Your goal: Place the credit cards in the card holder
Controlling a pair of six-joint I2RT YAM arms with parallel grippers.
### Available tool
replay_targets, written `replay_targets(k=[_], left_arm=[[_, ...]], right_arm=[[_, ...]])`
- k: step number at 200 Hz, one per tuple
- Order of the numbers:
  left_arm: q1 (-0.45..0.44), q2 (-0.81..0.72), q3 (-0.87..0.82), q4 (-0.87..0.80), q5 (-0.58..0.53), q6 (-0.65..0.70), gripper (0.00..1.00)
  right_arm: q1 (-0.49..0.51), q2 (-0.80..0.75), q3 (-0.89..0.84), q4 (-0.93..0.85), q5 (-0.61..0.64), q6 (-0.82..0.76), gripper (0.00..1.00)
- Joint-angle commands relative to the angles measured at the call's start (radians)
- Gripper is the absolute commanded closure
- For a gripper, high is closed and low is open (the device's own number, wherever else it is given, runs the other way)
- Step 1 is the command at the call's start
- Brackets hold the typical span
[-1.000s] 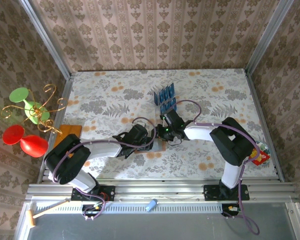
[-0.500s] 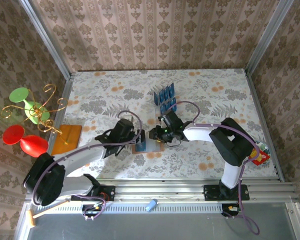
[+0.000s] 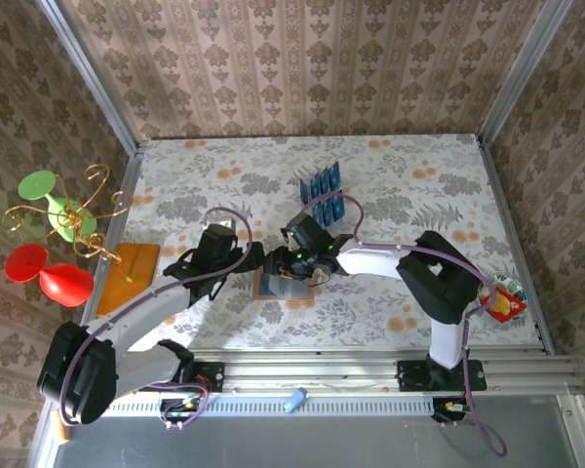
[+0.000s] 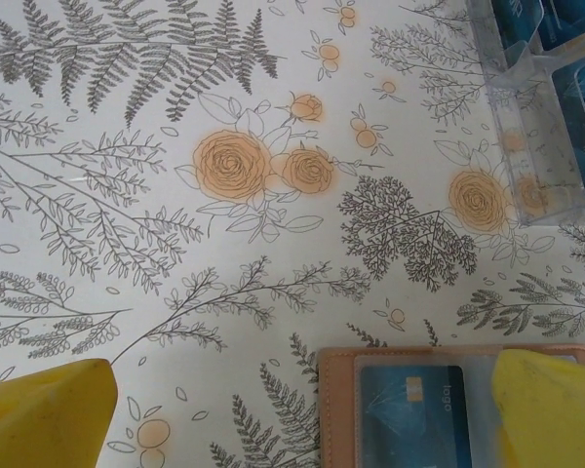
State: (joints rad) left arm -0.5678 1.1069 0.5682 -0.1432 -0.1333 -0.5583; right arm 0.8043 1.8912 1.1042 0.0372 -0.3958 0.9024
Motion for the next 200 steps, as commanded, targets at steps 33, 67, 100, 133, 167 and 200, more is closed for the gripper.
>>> replay_targets(k=[33,67,100,133,167,200], left_arm=[[0.065,-0.059,-0.033,-0.038,0.065,-0.009,0.0],[0.087,-0.055,-0.04,-0.04,0.094,0.0,0.0],[0.088,-0.004,-0.031,-0.029,0.121,0.011,0.0],[0.08,0.051,-0.016,-0.019,0.143,0.011,0.0],[0.055,0.083,-0.008,-0.019,0.135,0.014,0.0],[0.027,0.09,-0.015,-0.018,0.113,0.016,0.0]], right_arm=[[0.044,0.114,0.077,-0.036,0.038,0.047,0.49],[0.045,0.106,0.08,-0.035,0.041,0.049,0.49],[0.037,0.03,0.098,-0.09,0.05,0.013,0.49],[0.017,-0.105,0.072,-0.206,0.136,-0.045,0.49],[0.003,-0.249,-0.012,-0.361,0.32,-0.108,0.49],[-0.002,-0.325,-0.064,-0.496,0.504,-0.161,0.48]])
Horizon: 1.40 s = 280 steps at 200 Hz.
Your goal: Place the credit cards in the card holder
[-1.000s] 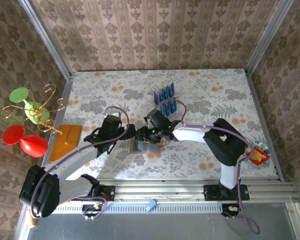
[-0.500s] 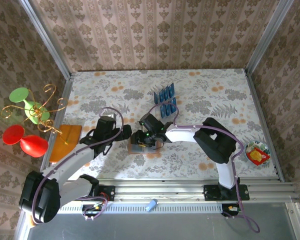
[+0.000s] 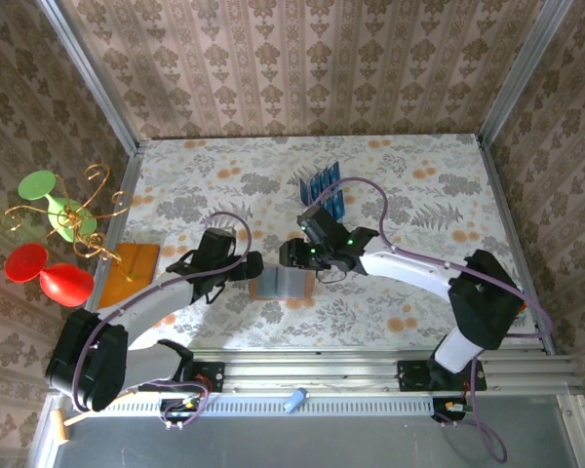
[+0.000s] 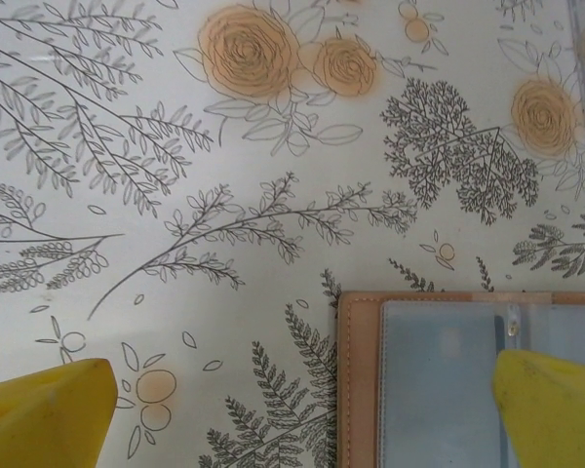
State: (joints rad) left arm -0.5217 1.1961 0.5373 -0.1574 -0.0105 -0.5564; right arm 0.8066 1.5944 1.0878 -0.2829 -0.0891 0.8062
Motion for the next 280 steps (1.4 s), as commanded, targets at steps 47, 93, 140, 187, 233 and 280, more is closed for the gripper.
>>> replay_targets(k=[47,93,140,187,233,280], left_arm=[[-0.048,-0.007,0.001,-0.012,-0.038,0.006,0.0],[-0.07,-0.004,0.022,-0.03,-0.055,0.001,0.0],[-0.089,0.026,0.059,-0.036,-0.062,0.006,0.0],[-0.112,0.062,0.079,-0.027,-0.071,0.004,0.0],[-0.118,0.082,0.094,-0.024,-0.073,0.012,0.0],[-0.122,0.094,0.101,-0.016,-0.072,0.015,0.0]], right_arm=[[-0.023,0.001,-0.079,-0.168,0.213,-0.081,0.46],[-0.032,0.062,-0.097,-0.128,0.19,-0.079,0.57],[-0.045,0.07,-0.12,-0.091,0.166,-0.075,0.76],[-0.098,0.038,-0.156,-0.06,0.14,-0.07,1.0],[-0.158,-0.021,-0.202,-0.061,0.141,-0.07,1.0],[-0.204,-0.065,-0.255,-0.061,0.147,-0.071,1.0]])
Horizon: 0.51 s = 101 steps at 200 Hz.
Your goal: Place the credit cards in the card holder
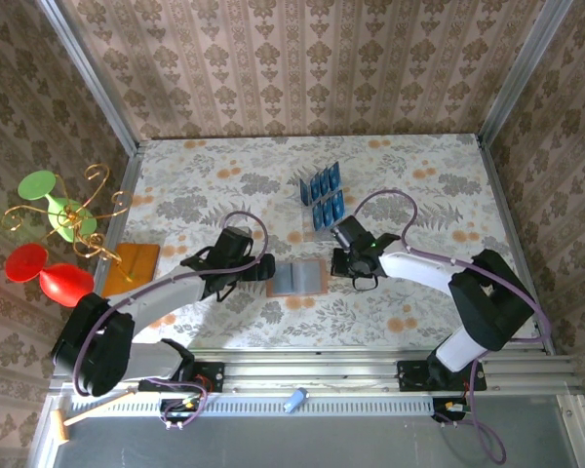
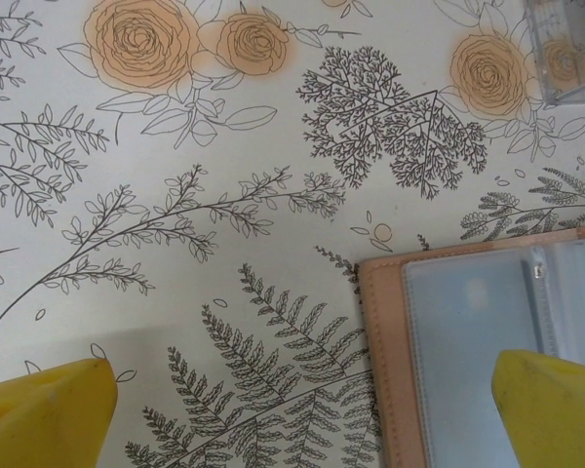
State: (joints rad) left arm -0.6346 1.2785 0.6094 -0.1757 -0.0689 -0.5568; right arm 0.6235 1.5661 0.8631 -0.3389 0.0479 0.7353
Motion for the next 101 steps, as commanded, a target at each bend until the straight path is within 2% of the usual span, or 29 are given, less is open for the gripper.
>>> replay_targets(k=[1,22,36,46,80,101], left_arm=[[-0.009,0.011,0.029,0.003,-0.014,0.014,0.0],[-0.013,0.013,0.031,0.006,-0.012,0.017,0.0],[-0.012,0.016,0.033,0.008,-0.011,0.018,0.0],[-0.011,0.019,0.035,0.007,-0.011,0.022,0.0],[-0.012,0.031,0.048,0.006,-0.011,0.04,0.0],[-0.013,0.036,0.052,0.012,-0.013,0.044,0.0]], right_arm=[[-0.022,-0.037,-0.031,-0.005,0.01,0.0,1.0],[-0.041,-0.054,-0.039,-0.005,0.008,-0.008,1.0],[-0.048,-0.063,-0.029,-0.022,0.0,-0.027,0.82],[-0.053,-0.081,-0.012,-0.047,0.0,-0.042,0.75],[-0.067,-0.166,0.088,-0.142,-0.008,-0.085,0.69],[-0.068,-0.145,0.209,-0.206,-0.018,-0.129,0.63]])
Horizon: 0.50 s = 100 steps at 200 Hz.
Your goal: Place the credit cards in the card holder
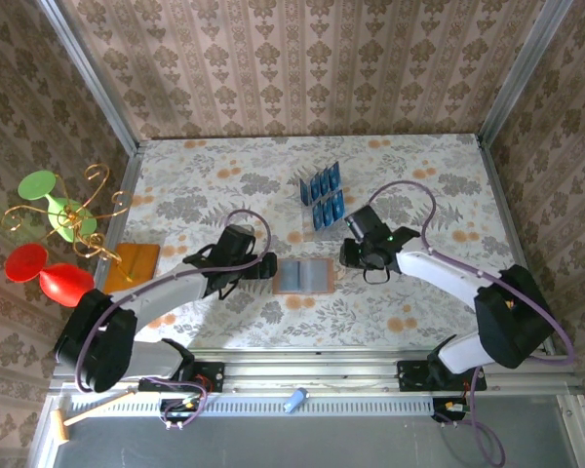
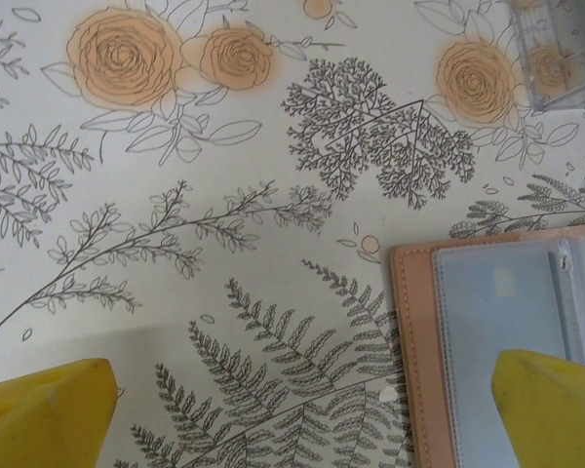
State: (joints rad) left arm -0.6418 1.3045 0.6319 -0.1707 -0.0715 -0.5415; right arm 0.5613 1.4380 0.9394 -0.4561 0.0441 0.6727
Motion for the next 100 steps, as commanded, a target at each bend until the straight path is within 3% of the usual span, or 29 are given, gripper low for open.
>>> replay_targets(k=[1,61,100], left_arm=[[-0.005,0.01,0.03,0.007,-0.011,0.03,0.0],[0.025,0.018,0.035,0.002,-0.025,0.031,0.0],[0.072,0.011,0.019,0.009,-0.002,0.03,0.0]], right_arm=[[-0.005,-0.013,0.139,-0.096,-0.015,-0.067,0.62],[-0.006,0.292,0.537,-0.233,-0.041,-0.153,0.59],[-0.004,0.486,0.762,-0.35,0.024,-0.178,0.63]])
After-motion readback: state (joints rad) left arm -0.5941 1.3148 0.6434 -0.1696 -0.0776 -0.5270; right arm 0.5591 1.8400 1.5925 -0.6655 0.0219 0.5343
